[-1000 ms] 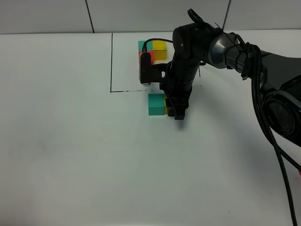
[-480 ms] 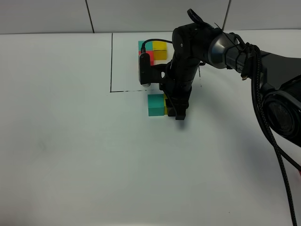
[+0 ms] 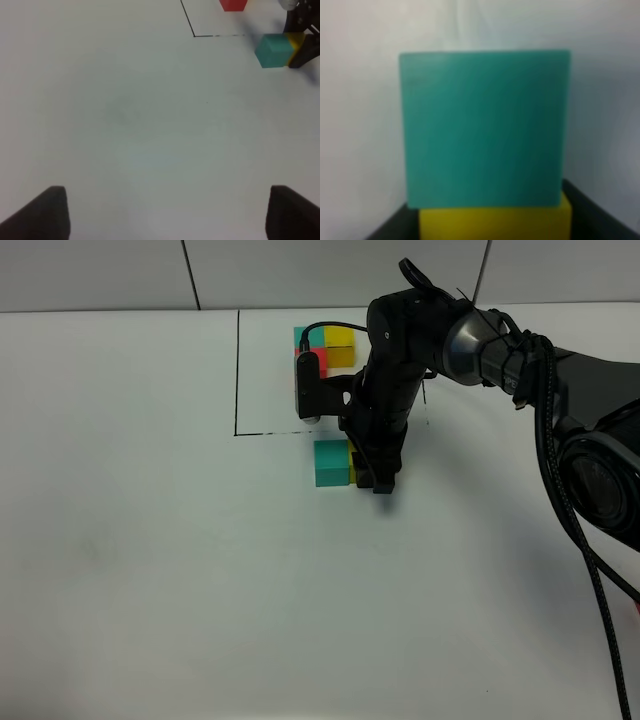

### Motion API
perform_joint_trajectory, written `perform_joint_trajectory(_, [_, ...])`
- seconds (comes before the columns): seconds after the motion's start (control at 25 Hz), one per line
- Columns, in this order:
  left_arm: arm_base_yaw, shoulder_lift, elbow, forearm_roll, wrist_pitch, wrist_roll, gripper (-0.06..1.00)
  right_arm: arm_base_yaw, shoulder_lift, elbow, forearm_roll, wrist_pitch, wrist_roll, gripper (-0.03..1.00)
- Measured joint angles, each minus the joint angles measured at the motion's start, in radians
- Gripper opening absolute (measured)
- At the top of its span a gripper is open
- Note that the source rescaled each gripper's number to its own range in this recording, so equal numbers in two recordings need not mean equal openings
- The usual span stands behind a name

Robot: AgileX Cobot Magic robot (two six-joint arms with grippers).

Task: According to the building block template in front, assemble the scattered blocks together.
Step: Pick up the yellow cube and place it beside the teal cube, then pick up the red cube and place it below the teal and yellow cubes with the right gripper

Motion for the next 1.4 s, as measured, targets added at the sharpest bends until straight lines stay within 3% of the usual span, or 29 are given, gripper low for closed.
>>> perform_joint_trajectory(0.2, [0.0,0.0,0.0,0.0,0.0,0.0,0.74,-0.009,-0.001,0.0,0.01,0.0,0.007,0.83])
perform_joint_trajectory(0.32, [0.0,0.0,0.0,0.0,0.0,0.0,0.74,-0.018,-0.009,0.001,0.007,0.011,0.04,0.98])
perform_joint_trajectory(0.56, [0.0,0.0,0.0,0.0,0.0,0.0,0.74,-0.087,-0.06,0.016,-0.049,0.112,0.197,1.0])
perform_joint_trajectory(0.68, [0.0,0.0,0.0,0.0,0.0,0.0,0.74,-0.133,-0.118,0.074,-0.075,0.101,0.295,0.99])
perform_joint_trajectory(0.84, [0.0,0.0,0.0,0.0,0.0,0.0,0.74,-0.192,-0.259,0.247,-0.077,0.015,0.47,0.99])
perform_joint_trajectory(1.12, [0.0,0.0,0.0,0.0,0.0,0.0,0.74,-0.325,-0.55,0.702,-0.077,-0.2,0.855,0.97])
perform_joint_trajectory(1.24, [0.0,0.0,0.0,0.0,0.0,0.0,0.74,-0.386,-0.675,0.876,-0.077,-0.287,0.964,0.97])
perform_joint_trajectory(1.4, [0.0,0.0,0.0,0.0,0.0,0.0,0.74,-0.476,-0.782,1.02,-0.077,-0.31,1.035,0.97])
